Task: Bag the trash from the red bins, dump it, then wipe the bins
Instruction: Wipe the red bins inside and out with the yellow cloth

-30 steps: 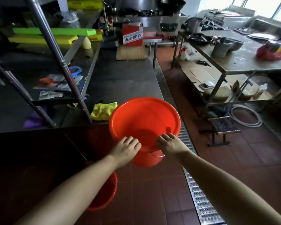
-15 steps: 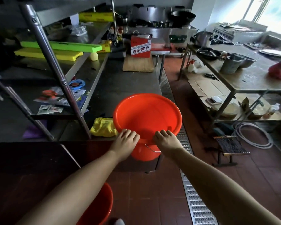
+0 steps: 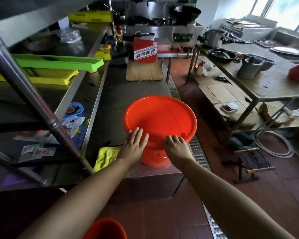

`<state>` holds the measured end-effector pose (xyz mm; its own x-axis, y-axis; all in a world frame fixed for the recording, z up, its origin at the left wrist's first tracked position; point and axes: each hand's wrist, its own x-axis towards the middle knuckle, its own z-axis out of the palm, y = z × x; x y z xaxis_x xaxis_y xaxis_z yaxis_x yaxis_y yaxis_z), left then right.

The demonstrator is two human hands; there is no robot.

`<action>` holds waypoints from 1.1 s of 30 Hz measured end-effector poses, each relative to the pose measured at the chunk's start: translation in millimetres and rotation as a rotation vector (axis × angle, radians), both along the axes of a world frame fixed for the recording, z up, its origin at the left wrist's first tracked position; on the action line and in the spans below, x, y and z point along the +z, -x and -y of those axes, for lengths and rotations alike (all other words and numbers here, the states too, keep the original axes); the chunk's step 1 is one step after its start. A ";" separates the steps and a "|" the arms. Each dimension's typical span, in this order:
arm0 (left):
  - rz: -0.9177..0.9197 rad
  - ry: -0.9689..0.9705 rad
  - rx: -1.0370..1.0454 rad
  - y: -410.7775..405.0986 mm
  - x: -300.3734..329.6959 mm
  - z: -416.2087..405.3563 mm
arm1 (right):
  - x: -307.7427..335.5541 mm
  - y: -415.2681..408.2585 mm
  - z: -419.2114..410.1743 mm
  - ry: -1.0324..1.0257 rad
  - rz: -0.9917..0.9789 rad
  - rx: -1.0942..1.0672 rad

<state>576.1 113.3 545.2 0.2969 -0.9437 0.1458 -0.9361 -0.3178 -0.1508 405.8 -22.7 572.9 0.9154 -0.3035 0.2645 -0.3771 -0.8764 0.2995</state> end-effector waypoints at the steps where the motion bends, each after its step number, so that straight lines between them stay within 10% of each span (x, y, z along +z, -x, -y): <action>1: 0.004 0.005 -0.019 -5.9 -1.5 7.8 | -0.6 -3.6 4.7 -0.003 0.006 -0.020; 10: -0.064 0.018 -0.030 -11.6 -4.5 35.5 | 9.5 -6.5 31.1 -0.221 -0.188 0.026; 20: -0.007 -0.047 0.150 -20.7 -9.5 -55.9 | -12.9 -49.4 -19.7 -0.136 0.071 0.520; 33: -0.165 -0.099 0.230 -45.4 -158.3 -79.5 | -149.1 -80.3 -56.3 -0.493 -0.259 0.219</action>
<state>621.5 192.8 386.9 0.5163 -0.8563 -0.0114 -0.8558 -0.5154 -0.0436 486.1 33.6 423.9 0.9864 -0.1302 -0.0998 -0.1406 -0.9845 -0.1048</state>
